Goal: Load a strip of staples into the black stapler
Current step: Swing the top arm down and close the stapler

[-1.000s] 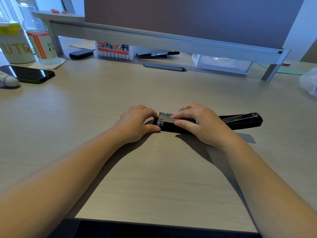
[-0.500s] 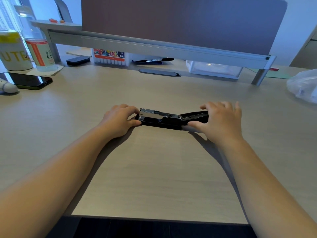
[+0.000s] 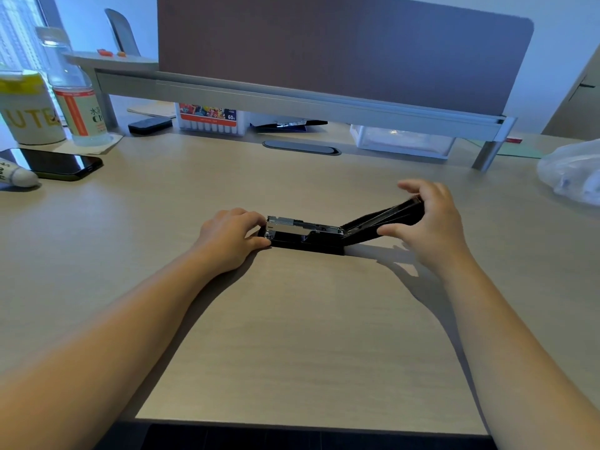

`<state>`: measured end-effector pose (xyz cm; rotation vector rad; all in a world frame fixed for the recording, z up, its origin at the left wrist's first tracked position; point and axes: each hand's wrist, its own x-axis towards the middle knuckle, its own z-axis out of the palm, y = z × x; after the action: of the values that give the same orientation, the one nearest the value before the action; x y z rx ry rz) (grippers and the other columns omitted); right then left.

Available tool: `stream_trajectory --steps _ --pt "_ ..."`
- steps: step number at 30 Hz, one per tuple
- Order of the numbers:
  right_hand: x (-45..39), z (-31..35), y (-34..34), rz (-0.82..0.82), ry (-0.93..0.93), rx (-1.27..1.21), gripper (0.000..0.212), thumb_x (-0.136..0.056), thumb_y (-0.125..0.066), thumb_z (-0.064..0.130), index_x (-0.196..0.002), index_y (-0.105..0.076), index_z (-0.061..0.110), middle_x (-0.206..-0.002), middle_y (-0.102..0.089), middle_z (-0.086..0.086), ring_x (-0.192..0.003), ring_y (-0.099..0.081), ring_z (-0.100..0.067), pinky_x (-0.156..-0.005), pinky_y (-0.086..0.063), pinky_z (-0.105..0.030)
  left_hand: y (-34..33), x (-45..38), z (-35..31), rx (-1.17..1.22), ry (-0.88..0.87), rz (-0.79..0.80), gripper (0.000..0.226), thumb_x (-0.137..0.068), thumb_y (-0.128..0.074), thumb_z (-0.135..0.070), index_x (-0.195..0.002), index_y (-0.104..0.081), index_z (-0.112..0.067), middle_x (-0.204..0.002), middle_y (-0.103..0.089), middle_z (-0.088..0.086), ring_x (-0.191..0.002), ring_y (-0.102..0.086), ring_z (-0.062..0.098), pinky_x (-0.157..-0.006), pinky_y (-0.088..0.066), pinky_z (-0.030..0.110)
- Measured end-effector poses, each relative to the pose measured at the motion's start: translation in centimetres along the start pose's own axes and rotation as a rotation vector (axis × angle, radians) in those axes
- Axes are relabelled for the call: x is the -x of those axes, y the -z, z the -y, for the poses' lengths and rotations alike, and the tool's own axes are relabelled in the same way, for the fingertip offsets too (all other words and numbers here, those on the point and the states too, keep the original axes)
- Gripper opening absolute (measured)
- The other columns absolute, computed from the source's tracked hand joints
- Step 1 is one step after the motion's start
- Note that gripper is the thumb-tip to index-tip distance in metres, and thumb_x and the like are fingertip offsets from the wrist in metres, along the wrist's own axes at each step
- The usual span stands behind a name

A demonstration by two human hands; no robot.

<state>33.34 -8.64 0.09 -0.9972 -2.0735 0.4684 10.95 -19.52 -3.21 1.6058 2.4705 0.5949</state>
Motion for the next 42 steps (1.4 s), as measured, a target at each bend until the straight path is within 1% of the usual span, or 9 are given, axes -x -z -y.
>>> stream_trajectory --steps 6,8,11,14,19,26,33,38,42 --pt "-0.9 2.0 -1.7 -0.02 -0.063 -0.55 0.054 -0.07 -0.065 -0.009 -0.109 -0.042 0.021 -0.076 -0.055 0.004 -0.071 -0.058 0.0 -0.068 -0.05 -0.009 -0.5 0.0 -1.3 -0.011 -0.056 0.041 0.04 -0.084 -0.052 -0.035 -0.119 -0.05 -0.018 -0.127 -0.053 0.009 -0.119 -0.042 0.028 -0.096 -0.037 0.042" --pt "-1.2 2.2 -2.8 0.041 -0.041 -0.464 0.037 -0.073 -0.063 -0.006 -0.104 -0.052 0.01 -0.067 -0.055 0.004 -0.059 -0.056 0.003 -0.061 -0.047 -0.007 -0.5 -0.1 -1.5 -0.015 -0.068 0.046 0.038 -0.084 -0.053 -0.036 -0.117 -0.051 -0.018 -0.125 -0.054 0.009 -0.116 -0.044 0.028 -0.093 -0.038 0.041" --pt "-0.9 2.6 -4.2 0.137 -0.015 -0.361 0.02 -0.077 -0.063 0.002 -0.093 -0.059 0.013 -0.071 -0.055 0.007 -0.072 -0.056 -0.012 -0.065 -0.046 -0.015 -0.6 -0.2 -1.3 -0.007 -0.069 0.049 0.039 -0.084 -0.052 -0.035 -0.119 -0.051 -0.019 -0.124 -0.054 0.009 -0.116 -0.044 0.027 -0.093 -0.038 0.041" --pt "-0.5 2.7 -4.8 0.201 -0.039 -0.304 0.025 -0.078 -0.064 0.013 -0.102 -0.058 0.016 -0.091 -0.055 0.004 -0.092 -0.051 -0.016 -0.082 -0.044 -0.029 -0.7 -0.3 -1.1 0.025 -0.072 0.041 0.039 -0.084 -0.052 -0.036 -0.119 -0.052 -0.021 -0.126 -0.054 0.007 -0.118 -0.044 0.026 -0.094 -0.037 0.041" --pt "-0.4 2.5 -5.2 0.349 -0.052 -0.262 0.038 -0.076 -0.066 0.018 -0.112 -0.055 0.016 -0.104 -0.054 0.002 -0.102 -0.05 -0.016 -0.09 -0.041 -0.032 -0.8 -0.3 -0.9 0.08 -0.054 0.032 0.038 -0.082 -0.055 -0.036 -0.117 -0.053 -0.022 -0.125 -0.055 0.005 -0.119 -0.043 0.024 -0.095 -0.036 0.041" --pt "-0.3 1.7 -5.6 0.349 -0.017 -0.225 0.037 -0.076 -0.066 0.016 -0.112 -0.054 0.015 -0.102 -0.056 0.001 -0.097 -0.052 -0.017 -0.086 -0.042 -0.031 -0.5 0.2 -1.3 0.365 -0.008 0.084 0.047 -0.077 -0.059 -0.044 -0.116 -0.053 -0.017 -0.12 -0.061 0.003 -0.112 -0.053 0.02 -0.097 -0.042 0.041" --pt "0.2 0.3 -5.2 0.348 -0.083 -0.228 0.034 -0.075 -0.067 0.013 -0.106 -0.054 0.014 -0.099 -0.058 -0.002 -0.091 -0.054 -0.02 -0.07 -0.043 -0.021 -0.2 -1.0 -2.2 0.647 0.141 0.126 0.074 -0.054 -0.036 -0.08 -0.095 -0.064 -0.026 -0.105 -0.067 0.005 -0.105 -0.056 0.027 -0.103 -0.037 0.049" --pt "0.4 0.3 -5.3 0.338 -0.064 -0.189 0.033 -0.076 -0.066 0.013 -0.106 -0.052 0.014 -0.096 -0.055 0.0 -0.089 -0.051 -0.016 -0.067 -0.038 -0.013 -0.9 -1.4 -1.7 0.704 0.164 0.08 0.064 -0.046 -0.046 -0.077 -0.08 -0.063 -0.026 -0.097 -0.069 0.005 -0.103 -0.059 0.03 -0.102 -0.04 0.05" --pt "0.5 0.4 -5.2 0.35 -0.055 -0.165 0.032 -0.076 -0.066 0.014 -0.106 -0.053 0.014 -0.096 -0.054 0.001 -0.089 -0.049 -0.016 -0.069 -0.038 -0.024 -1.0 -1.2 -1.7 0.686 0.147 0.049 0.045 -0.049 -0.049 -0.069 -0.069 -0.058 -0.029 -0.088 -0.067 0.001 -0.102 -0.059 0.029 -0.101 -0.041 0.052"
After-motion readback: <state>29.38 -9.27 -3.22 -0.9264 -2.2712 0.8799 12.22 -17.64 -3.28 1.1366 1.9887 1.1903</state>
